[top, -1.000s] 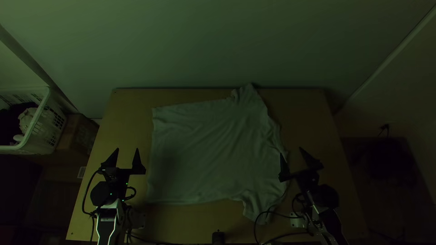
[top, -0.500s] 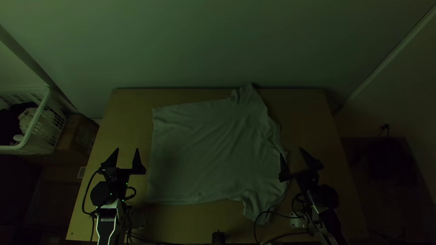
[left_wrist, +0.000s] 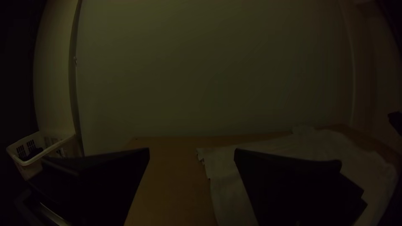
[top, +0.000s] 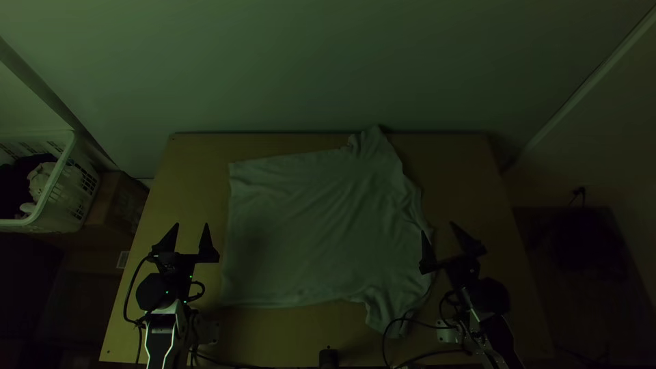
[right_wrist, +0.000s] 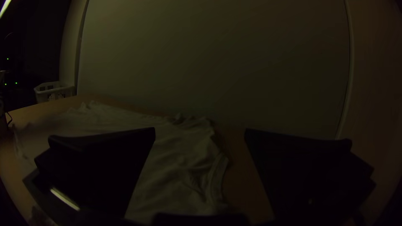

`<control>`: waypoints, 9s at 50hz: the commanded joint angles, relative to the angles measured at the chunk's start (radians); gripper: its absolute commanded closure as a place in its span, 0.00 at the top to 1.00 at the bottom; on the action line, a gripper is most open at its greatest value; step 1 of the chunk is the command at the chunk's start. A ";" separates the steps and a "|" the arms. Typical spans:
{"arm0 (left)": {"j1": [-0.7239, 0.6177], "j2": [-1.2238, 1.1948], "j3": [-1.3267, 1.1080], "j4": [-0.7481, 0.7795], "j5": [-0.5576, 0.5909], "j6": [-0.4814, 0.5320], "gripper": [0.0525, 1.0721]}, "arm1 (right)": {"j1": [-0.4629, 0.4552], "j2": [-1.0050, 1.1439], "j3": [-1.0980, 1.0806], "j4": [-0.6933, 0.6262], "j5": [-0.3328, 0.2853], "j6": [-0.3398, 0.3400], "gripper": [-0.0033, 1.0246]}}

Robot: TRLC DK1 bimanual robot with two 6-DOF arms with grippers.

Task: Fold the t-shirt

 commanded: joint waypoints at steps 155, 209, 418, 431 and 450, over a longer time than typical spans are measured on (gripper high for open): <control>-0.031 1.686 1.627 -0.683 0.037 -0.220 0.95 | -0.245 1.831 1.633 -0.550 -0.171 0.335 0.95; -0.029 1.997 1.868 -0.808 0.117 -0.259 0.95 | -0.232 2.430 2.244 -0.938 -0.221 0.394 0.74; 0.000 1.813 1.503 -0.671 0.120 -0.227 0.03 | -0.307 2.182 2.037 -1.074 -0.272 0.317 0.03; 0.000 1.770 1.435 -0.659 0.132 -0.217 0.03 | -0.293 2.111 1.897 -1.007 -0.272 0.311 0.03; -0.002 1.712 1.300 -0.613 0.139 -0.216 0.03 | -0.281 2.010 1.727 -0.950 -0.272 0.306 0.03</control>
